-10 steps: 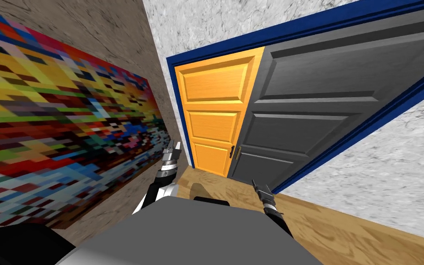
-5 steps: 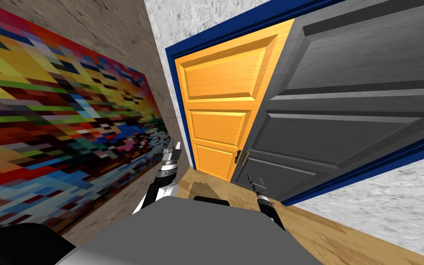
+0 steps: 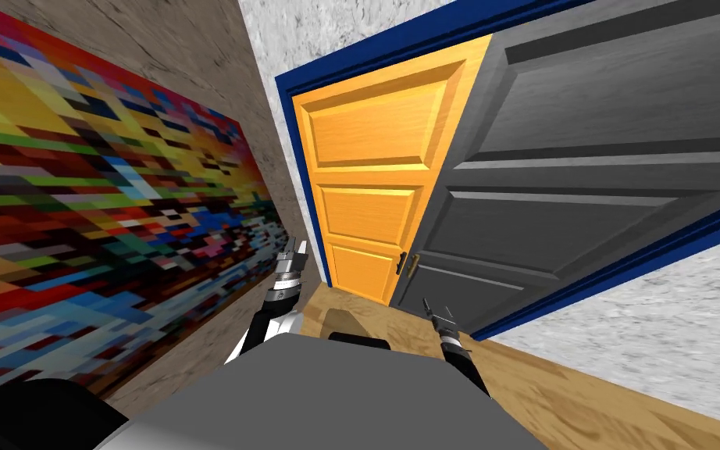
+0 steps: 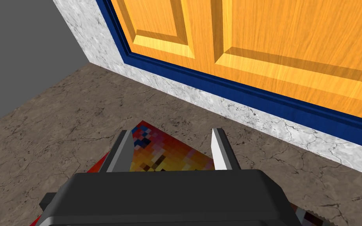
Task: Pull the door open
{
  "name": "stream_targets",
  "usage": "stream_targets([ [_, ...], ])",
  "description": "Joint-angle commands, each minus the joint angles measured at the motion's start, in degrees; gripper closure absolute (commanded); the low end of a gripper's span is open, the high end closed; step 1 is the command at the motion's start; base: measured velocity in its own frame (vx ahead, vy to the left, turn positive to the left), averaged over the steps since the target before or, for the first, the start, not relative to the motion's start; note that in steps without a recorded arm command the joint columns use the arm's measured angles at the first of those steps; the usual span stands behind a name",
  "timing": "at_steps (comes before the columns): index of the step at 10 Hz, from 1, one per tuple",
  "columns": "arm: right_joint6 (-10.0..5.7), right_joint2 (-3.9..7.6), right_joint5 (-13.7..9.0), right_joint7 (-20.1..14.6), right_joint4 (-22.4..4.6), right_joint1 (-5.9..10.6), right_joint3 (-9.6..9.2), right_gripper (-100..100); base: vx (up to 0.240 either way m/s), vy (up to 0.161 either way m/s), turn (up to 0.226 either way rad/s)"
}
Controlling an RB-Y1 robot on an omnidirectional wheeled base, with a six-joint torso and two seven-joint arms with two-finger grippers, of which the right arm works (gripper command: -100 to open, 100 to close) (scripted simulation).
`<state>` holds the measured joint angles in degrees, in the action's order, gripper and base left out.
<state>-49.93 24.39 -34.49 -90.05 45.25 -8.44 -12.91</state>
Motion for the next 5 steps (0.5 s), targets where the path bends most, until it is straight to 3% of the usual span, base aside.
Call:
stream_targets([
  [1,-0.34,1.03,-0.37,-0.53,-1.65,-1.13,0.67,-100,-0.175,-0.038,-0.129],
  [3,-0.27,1.38,-0.57,-0.48,-2.08,-1.68,1.05,-100,-0.1,-0.018,-0.058],
  [5,0.1,2.95,-1.48,-0.22,-3.97,-3.96,2.8,-100,-0.135,-0.047,-0.195],
])
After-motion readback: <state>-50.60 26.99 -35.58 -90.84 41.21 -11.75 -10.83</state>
